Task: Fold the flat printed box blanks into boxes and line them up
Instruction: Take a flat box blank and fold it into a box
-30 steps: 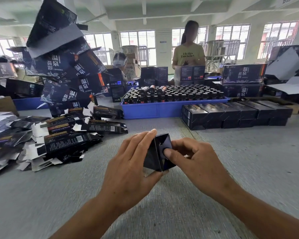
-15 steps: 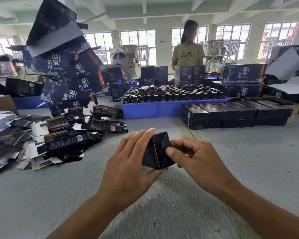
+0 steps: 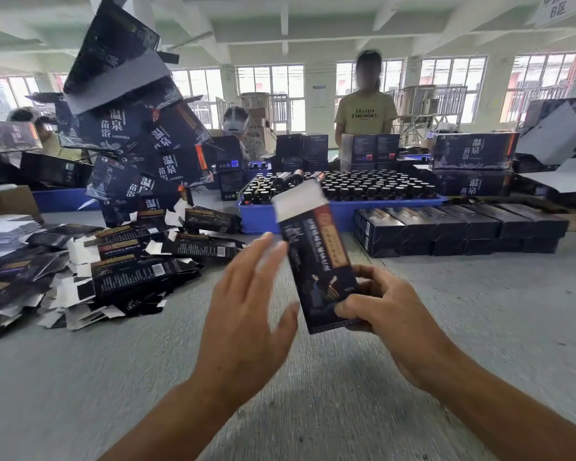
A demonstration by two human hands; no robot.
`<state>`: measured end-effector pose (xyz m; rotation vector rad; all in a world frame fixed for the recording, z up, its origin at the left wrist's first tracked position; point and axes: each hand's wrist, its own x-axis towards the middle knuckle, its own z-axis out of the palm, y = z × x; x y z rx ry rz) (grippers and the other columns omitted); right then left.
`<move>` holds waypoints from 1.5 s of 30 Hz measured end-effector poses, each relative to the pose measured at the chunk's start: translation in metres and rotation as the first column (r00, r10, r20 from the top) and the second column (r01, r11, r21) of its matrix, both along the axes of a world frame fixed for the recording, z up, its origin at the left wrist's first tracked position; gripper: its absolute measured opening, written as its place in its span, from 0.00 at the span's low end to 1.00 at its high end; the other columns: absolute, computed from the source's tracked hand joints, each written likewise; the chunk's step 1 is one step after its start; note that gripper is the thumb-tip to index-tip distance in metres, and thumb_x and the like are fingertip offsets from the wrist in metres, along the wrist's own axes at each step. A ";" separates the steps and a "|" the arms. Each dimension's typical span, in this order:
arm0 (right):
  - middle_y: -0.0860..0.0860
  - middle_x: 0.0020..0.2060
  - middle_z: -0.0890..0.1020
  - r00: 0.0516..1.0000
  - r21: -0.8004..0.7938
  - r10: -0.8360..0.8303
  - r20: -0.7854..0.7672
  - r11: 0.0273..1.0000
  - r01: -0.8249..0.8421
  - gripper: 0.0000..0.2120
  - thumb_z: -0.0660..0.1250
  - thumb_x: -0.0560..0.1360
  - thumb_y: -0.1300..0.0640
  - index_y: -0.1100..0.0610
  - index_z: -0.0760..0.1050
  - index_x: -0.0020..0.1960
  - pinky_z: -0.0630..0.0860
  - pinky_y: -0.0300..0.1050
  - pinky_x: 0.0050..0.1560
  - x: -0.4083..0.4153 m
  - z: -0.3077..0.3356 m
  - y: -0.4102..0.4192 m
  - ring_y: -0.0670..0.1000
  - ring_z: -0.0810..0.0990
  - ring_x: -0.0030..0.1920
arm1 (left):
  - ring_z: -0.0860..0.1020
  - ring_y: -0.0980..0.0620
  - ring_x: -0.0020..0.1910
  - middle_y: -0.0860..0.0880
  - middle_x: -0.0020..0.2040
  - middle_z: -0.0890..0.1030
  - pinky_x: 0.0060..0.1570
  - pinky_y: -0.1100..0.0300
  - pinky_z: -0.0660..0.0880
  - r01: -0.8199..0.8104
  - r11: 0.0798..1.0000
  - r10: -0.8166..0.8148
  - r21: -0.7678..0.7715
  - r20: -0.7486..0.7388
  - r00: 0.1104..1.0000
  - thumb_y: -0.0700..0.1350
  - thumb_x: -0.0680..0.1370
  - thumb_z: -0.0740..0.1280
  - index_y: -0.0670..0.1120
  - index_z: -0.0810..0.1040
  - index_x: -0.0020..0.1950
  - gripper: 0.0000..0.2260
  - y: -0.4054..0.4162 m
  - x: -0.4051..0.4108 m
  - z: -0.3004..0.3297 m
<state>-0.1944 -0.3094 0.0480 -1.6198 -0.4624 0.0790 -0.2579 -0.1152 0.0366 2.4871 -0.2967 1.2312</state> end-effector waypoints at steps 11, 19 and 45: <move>0.39 0.51 0.85 0.987 -0.176 0.156 0.032 0.973 -0.148 0.18 0.76 0.73 0.50 0.45 0.76 0.61 0.79 0.35 0.48 -0.007 -0.004 0.001 0.40 0.84 0.52 | 0.83 0.54 0.55 0.56 0.56 0.84 0.47 0.63 0.81 0.294 0.549 -0.490 -0.782 -0.017 0.871 0.49 0.73 0.71 0.65 0.67 0.67 0.26 -0.002 -0.003 0.008; 0.35 0.54 0.83 0.961 0.058 0.017 0.276 0.998 -0.035 0.19 0.70 0.78 0.54 0.34 0.74 0.61 0.76 0.26 0.45 -0.008 0.010 -0.005 0.37 0.82 0.54 | 0.83 0.54 0.55 0.58 0.57 0.82 0.49 0.61 0.81 0.315 0.614 -0.545 -0.724 -0.100 0.832 0.49 0.75 0.70 0.71 0.72 0.63 0.22 -0.005 -0.006 0.002; 0.39 0.55 0.84 0.909 0.091 -0.017 0.416 0.996 -0.023 0.13 0.70 0.74 0.49 0.41 0.79 0.58 0.78 0.31 0.53 -0.018 0.017 -0.003 0.41 0.82 0.57 | 0.83 0.55 0.56 0.54 0.58 0.83 0.50 0.69 0.77 0.344 0.677 -0.423 -0.650 0.038 0.905 0.46 0.80 0.66 0.49 0.82 0.57 0.08 -0.008 -0.010 0.010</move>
